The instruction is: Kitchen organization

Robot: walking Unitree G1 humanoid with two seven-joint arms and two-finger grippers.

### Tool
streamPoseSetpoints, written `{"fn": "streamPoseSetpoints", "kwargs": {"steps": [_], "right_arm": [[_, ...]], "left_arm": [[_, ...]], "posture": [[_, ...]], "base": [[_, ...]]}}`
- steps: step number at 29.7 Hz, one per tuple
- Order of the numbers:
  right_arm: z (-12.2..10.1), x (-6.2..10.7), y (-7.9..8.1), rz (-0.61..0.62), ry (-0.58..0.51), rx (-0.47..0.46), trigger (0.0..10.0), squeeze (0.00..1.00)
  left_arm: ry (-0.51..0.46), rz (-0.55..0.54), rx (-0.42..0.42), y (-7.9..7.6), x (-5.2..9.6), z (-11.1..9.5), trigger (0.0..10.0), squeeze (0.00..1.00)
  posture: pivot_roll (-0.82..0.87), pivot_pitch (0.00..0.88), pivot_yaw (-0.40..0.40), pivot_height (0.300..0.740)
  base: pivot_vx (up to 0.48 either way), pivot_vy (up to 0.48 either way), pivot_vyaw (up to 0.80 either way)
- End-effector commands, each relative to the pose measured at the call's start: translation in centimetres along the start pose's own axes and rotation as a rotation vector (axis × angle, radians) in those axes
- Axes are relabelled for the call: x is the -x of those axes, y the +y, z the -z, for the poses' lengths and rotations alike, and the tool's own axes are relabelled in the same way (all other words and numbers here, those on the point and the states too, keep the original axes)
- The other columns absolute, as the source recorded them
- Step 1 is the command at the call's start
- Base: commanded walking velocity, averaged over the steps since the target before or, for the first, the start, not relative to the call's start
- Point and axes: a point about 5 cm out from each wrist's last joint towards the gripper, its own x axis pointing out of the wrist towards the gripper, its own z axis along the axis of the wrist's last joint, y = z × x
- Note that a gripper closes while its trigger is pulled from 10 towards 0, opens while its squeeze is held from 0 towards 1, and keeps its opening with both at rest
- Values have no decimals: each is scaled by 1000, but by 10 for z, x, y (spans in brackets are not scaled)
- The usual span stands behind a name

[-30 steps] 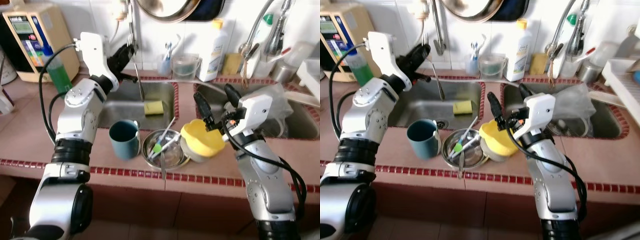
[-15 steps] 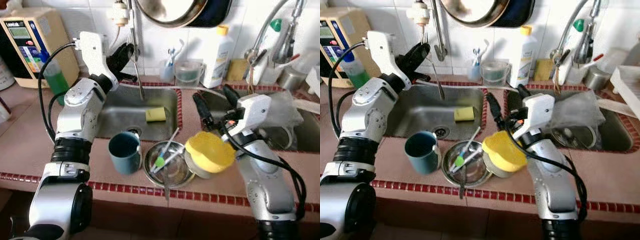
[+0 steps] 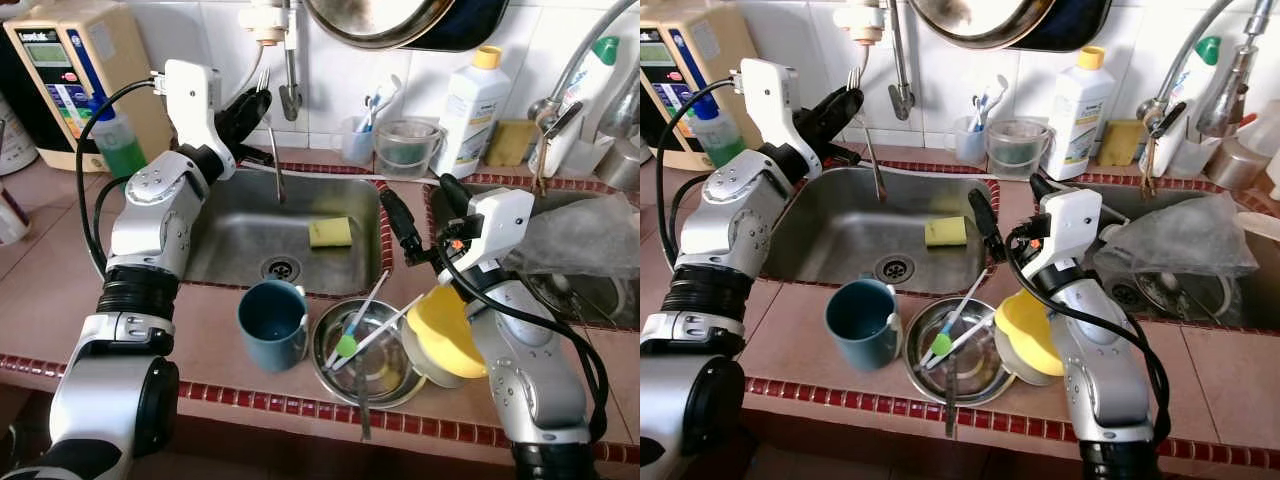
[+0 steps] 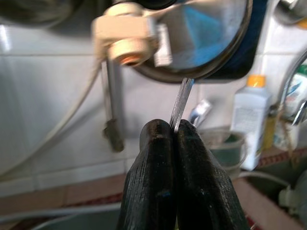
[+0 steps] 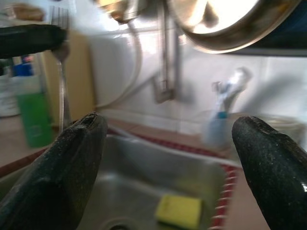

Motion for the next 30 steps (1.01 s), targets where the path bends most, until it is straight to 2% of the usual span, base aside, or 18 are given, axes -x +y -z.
{"fn": "streamPoseSetpoints", "kwargs": {"steps": [1, 2, 10, 21, 30], "right_arm": [[-2, 2, 2, -3, 15, 8, 10000, 0], [-1, 8, 3, -5, 47, 18, 10000, 0], [-4, 18, 9, -27, 86, -11, 10000, 0], [-9, 44, 28, -126, 154, -22, 10000, 0], [-15, 62, 42, -171, 197, -78, 10000, 0]], "left_arm": [[-21, 22, -46, 0, -5, -12, 10000, 0], [-8, 34, -50, 1, -7, -10, 10000, 0], [40, 52, -82, 0, -12, 0, 10000, 0], [120, 56, -121, -4, -19, 17, 10000, 0], [171, 94, -115, -12, -24, 26, 10000, 0]], "posture": [[-89, 28, 42, 740], [-97, 39, 43, 740], [-121, 60, 49, 740], [-173, 98, 79, 740], [-221, 141, 107, 740]], "base": [[0, 0, 0], [0, 0, 0], [0, 0, 0], [0, 0, 0], [0, 0, 0]]}}
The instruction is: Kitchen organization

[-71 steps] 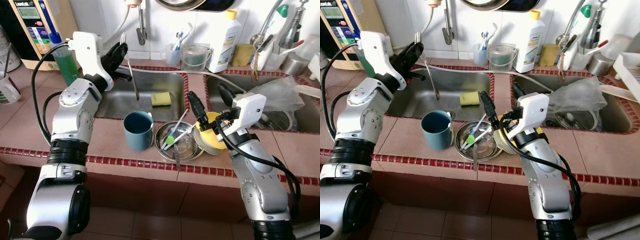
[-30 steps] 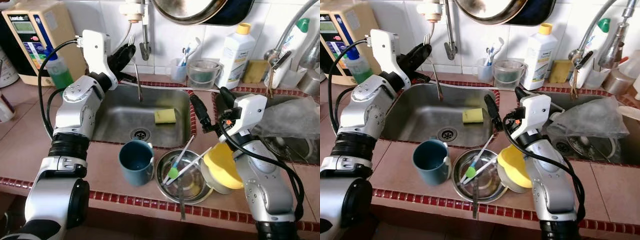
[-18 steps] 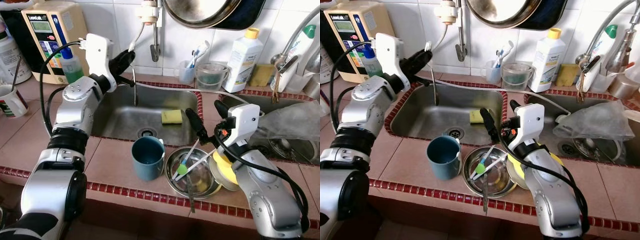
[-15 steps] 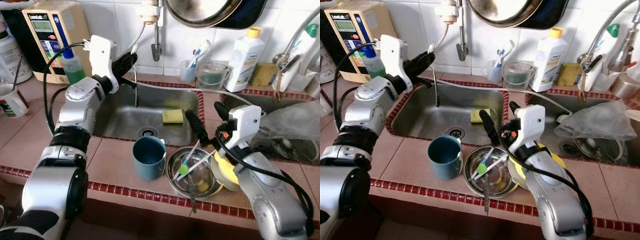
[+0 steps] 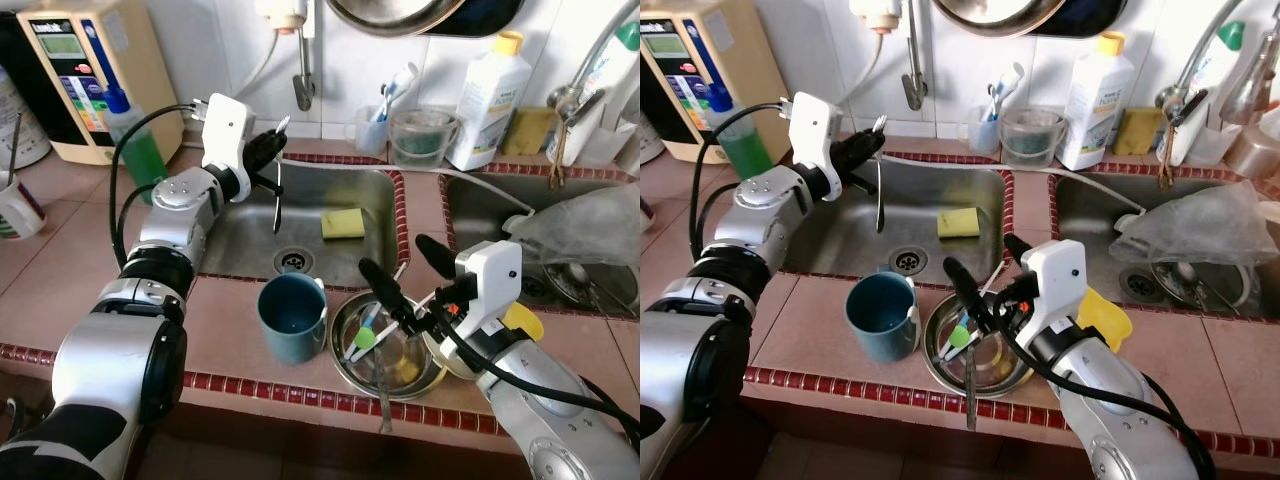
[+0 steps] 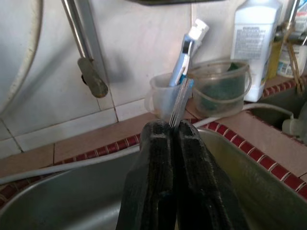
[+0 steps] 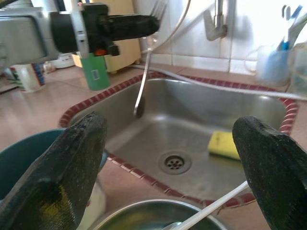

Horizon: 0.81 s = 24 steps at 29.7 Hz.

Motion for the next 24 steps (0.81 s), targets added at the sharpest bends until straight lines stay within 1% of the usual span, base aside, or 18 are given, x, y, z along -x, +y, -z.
{"fn": "streamPoseSetpoints", "kwargs": {"steps": [1, 5, 9, 10, 11, 13, 16, 24], "right_arm": [[-4, 4, 8, -29, -2, -14, 10000, 0], [-6, 10, 14, -41, 14, -27, 10000, 0], [-7, 14, 16, -37, 20, -37, 10000, 0], [-8, 15, 16, -34, 20, -39, 10000, 0], [-9, 16, 17, -31, 20, -40, 10000, 0], [-9, 17, 17, -30, 20, -40, 10000, 0], [-10, 17, 18, -26, 23, -42, 10000, 0], [-11, 18, 18, -13, 22, -45, 10000, 0]], "left_arm": [[-7, 20, -22, -1, -3, -7, 10000, 0], [4, 43, -24, -4, -5, -7, 10000, 0], [20, 48, -24, -4, -5, -4, 10000, 0], [25, 50, -3, -4, -5, -2, 10000, 0], [30, 54, -14, -5, -4, -1, 10000, 0], [34, 54, -28, -5, -4, 1, 10000, 0], [47, 47, -13, -5, -3, 3, 10000, 0], [81, 35, -12, -6, -3, 11, 10000, 0]], "posture": [[-221, 141, 107, 740], [-237, 158, 115, 740], [-247, 167, 120, 740], [-250, 168, 121, 740], [-250, 168, 121, 740], [-255, 172, 124, 740], [-257, 173, 124, 740], [-268, 174, 128, 740]], "base": [[0, 0, 0], [0, 0, 0], [0, 0, 0], [0, 0, 0], [0, 0, 0], [0, 0, 0], [0, 0, 0], [0, 0, 0]]}}
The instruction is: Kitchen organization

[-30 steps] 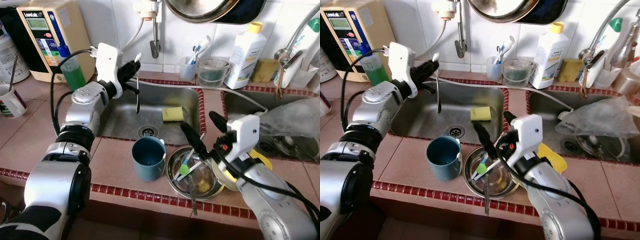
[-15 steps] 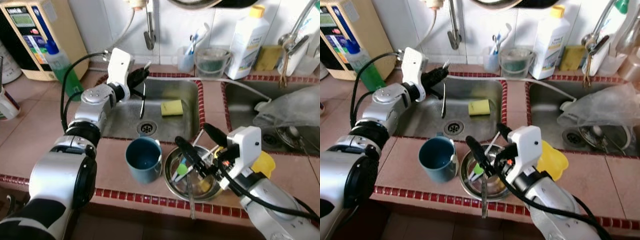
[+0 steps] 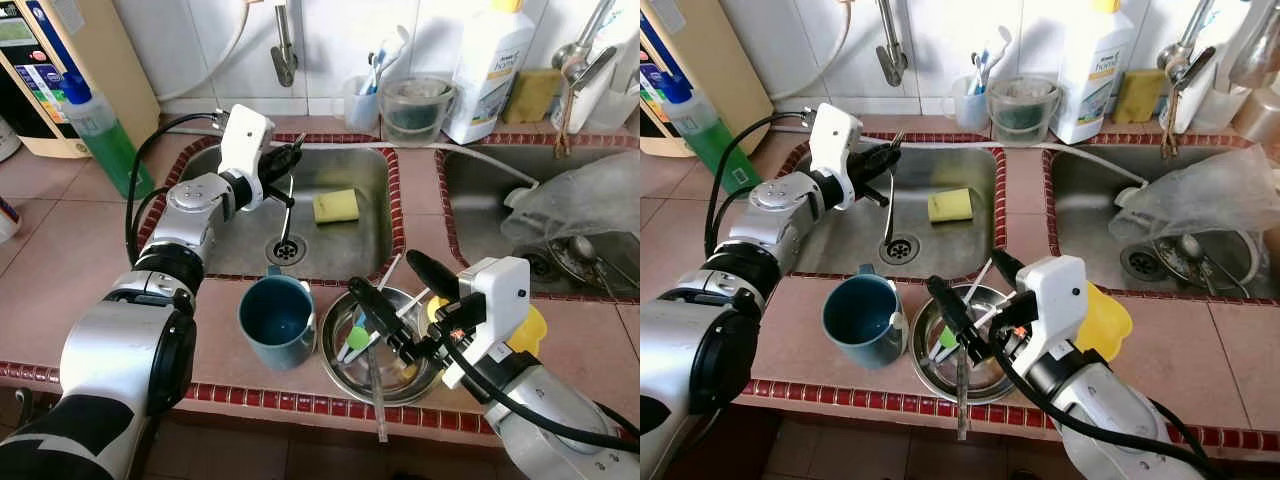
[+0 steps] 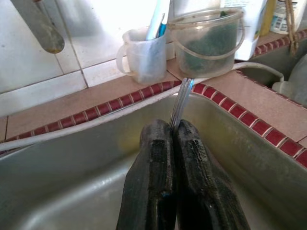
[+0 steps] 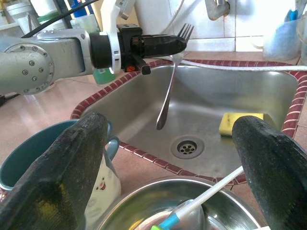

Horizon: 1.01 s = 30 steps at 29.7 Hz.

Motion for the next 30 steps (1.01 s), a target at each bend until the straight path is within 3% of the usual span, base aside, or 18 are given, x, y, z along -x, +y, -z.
{"fn": "streamPoseSetpoints", "kwargs": {"steps": [1, 7, 8, 9, 10, 30], "right_arm": [[0, 2, 0, 9, 12, -6, 10000, 0], [-1, 2, 0, 12, 13, -4, 10000, 0], [-1, 2, 0, 12, 12, -4, 10000, 0], [-1, 2, -1, 12, 12, -4, 10000, 0], [-2, 2, -1, 12, 11, -4, 10000, 0], [-4, -1, -6, 5, 8, 6, 10000, 0]], "left_arm": [[12, -4, -9, 2, 0, 0, 10000, 0], [7, -3, 4, 1, 0, -1, 10000, 0], [7, -3, 9, 2, 0, -1, 10000, 63], [6, -3, 10, 2, 0, -1, 10000, 722], [6, -4, 9, 2, 0, -1, 10000, 1000], [-8, -11, 35, 6, 2, -4, 10000, 1000]], "posture": [[-269, 172, 128, 740], [-270, 169, 126, 740], [-270, 169, 126, 740], [-267, 169, 124, 740], [-267, 169, 124, 740], [-255, 162, 114, 740]], "base": [[0, 0, 0], [0, 0, 0], [0, 0, 0], [0, 0, 0], [0, 0, 0], [0, 0, 0]]}}
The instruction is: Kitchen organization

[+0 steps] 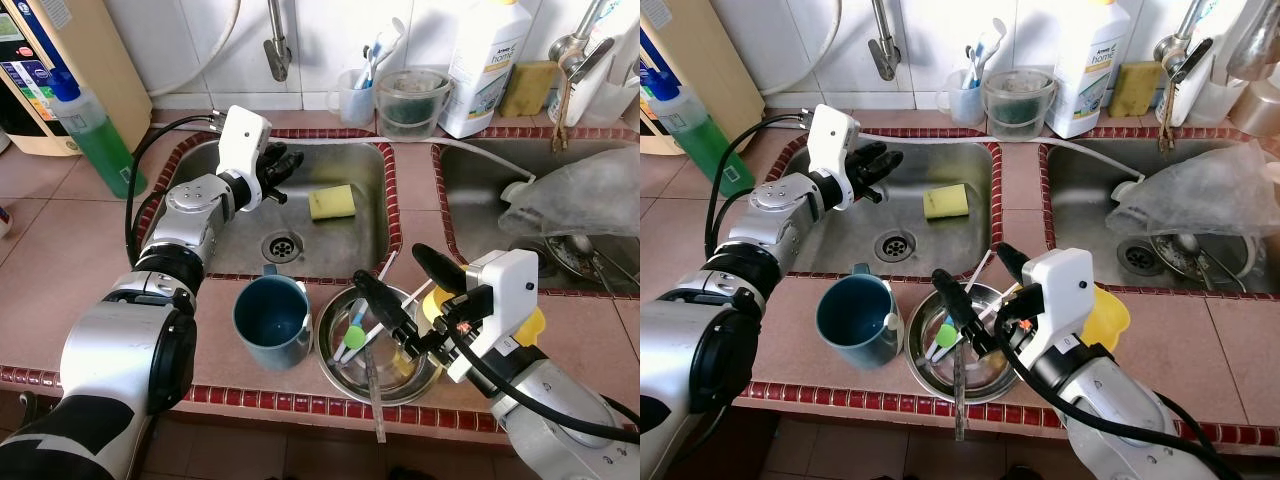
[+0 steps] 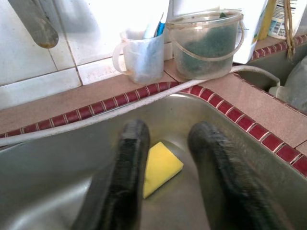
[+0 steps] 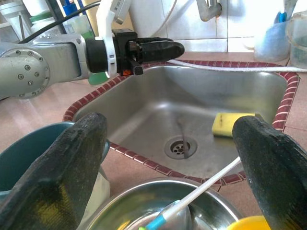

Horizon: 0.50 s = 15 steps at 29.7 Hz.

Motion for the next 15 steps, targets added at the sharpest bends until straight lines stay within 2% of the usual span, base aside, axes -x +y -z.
{"fn": "streamPoseSetpoints", "kwargs": {"steps": [1, 11, 12, 13, 14, 15], "right_arm": [[1, 0, -2, 9, 13, -8, 10000, 0], [-4, -7, -10, 32, -27, -2, 10000, 0], [-5, -8, -12, 35, -38, -5, 10000, 0], [-6, -10, -13, 37, -46, -7, 10000, 0], [-8, -11, -13, 36, -63, -8, 10000, 0], [-11, -15, -15, 33, -90, -12, 10000, 0]], "left_arm": [[6, -2, 1, 4, 1, -4, 10000, 1000], [-23, -24, 4, 10, 3, -11, 10000, 1000], [-32, -27, 6, 11, 3, -13, 10000, 784], [-39, -29, 7, 12, 3, -14, 10000, 784], [-47, -33, 10, 13, 4, -16, 10000, 255], [-62, -40, 14, 15, 5, -18, 10000, 0]], "posture": [[-254, 162, 112, 740], [-229, 155, 104, 740], [-223, 150, 103, 740], [-221, 148, 102, 740], [-216, 146, 102, 740], [-209, 140, 98, 740]], "base": [[0, 0, 0], [0, 0, 0], [0, 0, 0], [0, 0, 0], [0, 0, 0], [0, 0, 0]]}}
